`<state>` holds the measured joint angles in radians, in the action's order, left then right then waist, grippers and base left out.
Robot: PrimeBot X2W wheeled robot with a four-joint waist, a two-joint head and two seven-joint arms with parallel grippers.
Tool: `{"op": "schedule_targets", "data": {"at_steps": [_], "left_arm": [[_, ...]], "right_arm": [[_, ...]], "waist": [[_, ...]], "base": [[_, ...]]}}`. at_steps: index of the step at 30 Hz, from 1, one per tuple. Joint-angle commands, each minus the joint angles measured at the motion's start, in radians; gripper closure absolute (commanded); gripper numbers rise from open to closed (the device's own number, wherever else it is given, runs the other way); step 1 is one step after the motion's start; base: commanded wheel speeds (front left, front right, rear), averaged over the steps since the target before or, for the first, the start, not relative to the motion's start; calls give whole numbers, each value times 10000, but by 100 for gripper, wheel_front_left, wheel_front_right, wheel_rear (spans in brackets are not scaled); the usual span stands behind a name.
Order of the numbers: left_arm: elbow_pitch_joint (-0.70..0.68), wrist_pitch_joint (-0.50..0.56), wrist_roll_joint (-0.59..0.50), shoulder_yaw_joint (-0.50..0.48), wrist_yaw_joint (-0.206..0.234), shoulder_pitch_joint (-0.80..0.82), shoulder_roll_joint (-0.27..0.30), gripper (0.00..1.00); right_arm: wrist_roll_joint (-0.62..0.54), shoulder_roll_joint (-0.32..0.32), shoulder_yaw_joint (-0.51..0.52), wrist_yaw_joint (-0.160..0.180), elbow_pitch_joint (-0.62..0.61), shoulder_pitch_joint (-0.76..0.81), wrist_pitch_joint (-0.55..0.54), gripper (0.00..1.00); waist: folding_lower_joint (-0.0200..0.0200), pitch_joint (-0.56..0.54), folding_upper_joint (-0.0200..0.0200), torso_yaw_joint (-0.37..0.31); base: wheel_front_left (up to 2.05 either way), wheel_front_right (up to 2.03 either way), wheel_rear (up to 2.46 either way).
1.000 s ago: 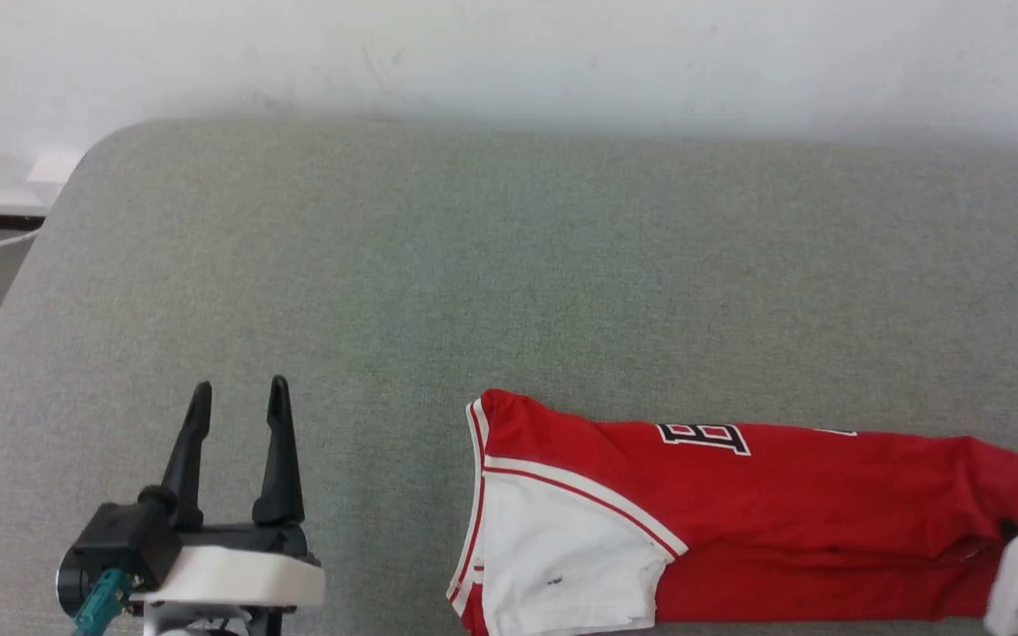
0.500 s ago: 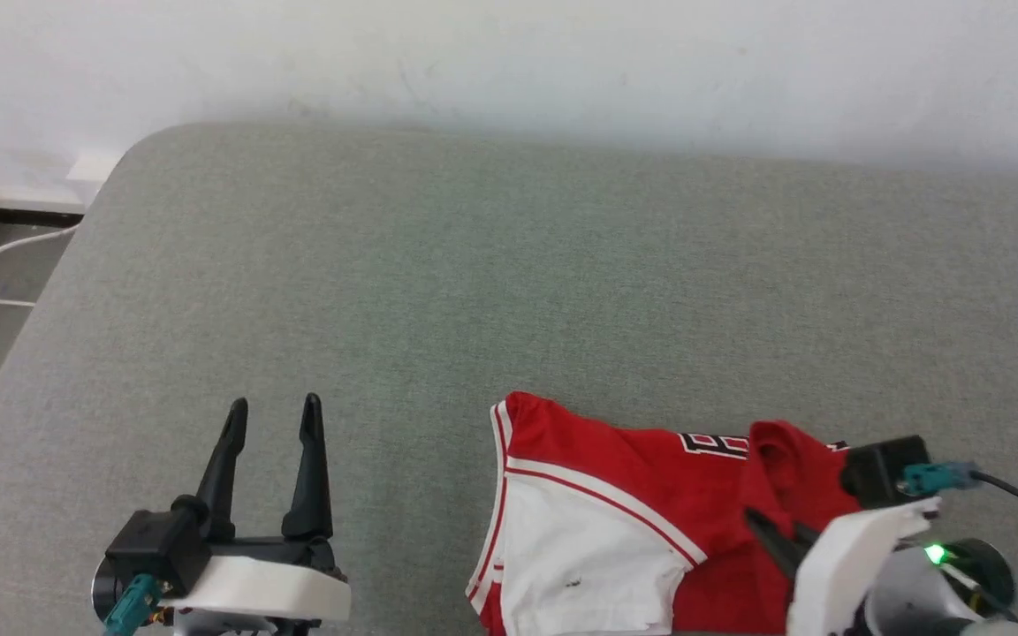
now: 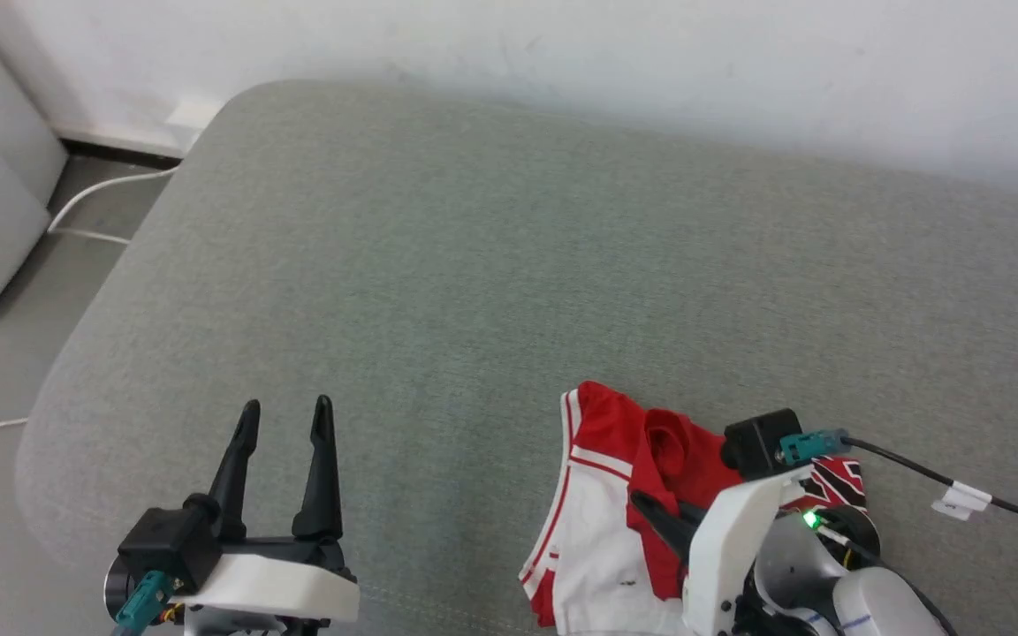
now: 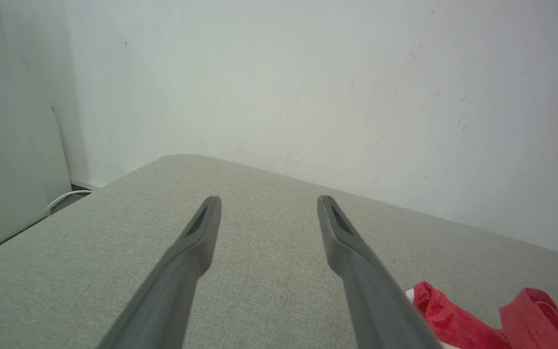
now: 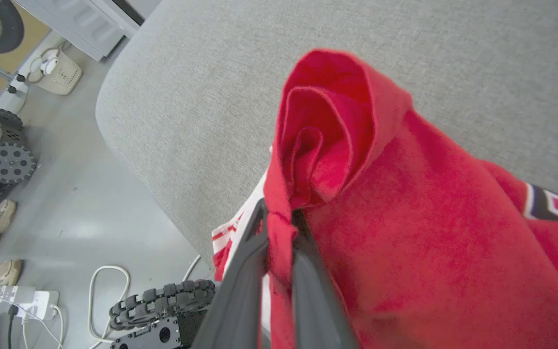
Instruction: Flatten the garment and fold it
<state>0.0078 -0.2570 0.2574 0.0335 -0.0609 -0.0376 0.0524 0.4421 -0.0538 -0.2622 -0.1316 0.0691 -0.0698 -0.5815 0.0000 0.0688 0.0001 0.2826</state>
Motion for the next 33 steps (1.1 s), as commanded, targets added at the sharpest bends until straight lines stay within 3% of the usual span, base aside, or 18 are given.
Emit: {"op": "schedule_targets", "data": {"at_steps": [1, 8, 9, 14, 21, 27, 33], "left_arm": [[36, -47, 73, 1, -28, 112, -22, 0], [140, -47, 75, 1, -34, 115, -22, 0], [154, -47, 70, -2, -33, 111, -22, 0], [186, -47, -1, -66, -48, 77, -22, 0], [163, -47, -104, -160, -137, 11, -22, 0], [41, -47, -137, -236, -163, 34, -22, 0], [-121, -47, -174, -255, -125, 64, -22, 0]], "right_arm": [[170, 29, -39, 9, 248, -305, 260, 100], [809, 33, -375, 9, 2092, -1147, 1228, 100], [756, 33, -526, 9, 2258, -1248, 1364, 0], [1264, 34, -1493, 9, 2559, -1570, 1747, 0], [120, -69, -1334, 9, 2372, -2405, 2528, 0], [-1826, -1518, -961, 9, 1871, -3320, 3891, 0], [-3176, -2507, 569, 9, 1340, -3408, 5432, 0]], "waist": [[0, 94, -1, 361], [0, 123, -1, 621], [0, 116, -1, 623], [0, -19, -1, 456], [0, -278, -1, -181], [0, -395, -1, -902], [0, -382, -1, -1574]], "base": [[0, 0, 0], [0, 0, 0], [0, 0, 0], [0, 0, 0], [0, 0, 0], [0, 0, 0], [0, 0, 0]]}}
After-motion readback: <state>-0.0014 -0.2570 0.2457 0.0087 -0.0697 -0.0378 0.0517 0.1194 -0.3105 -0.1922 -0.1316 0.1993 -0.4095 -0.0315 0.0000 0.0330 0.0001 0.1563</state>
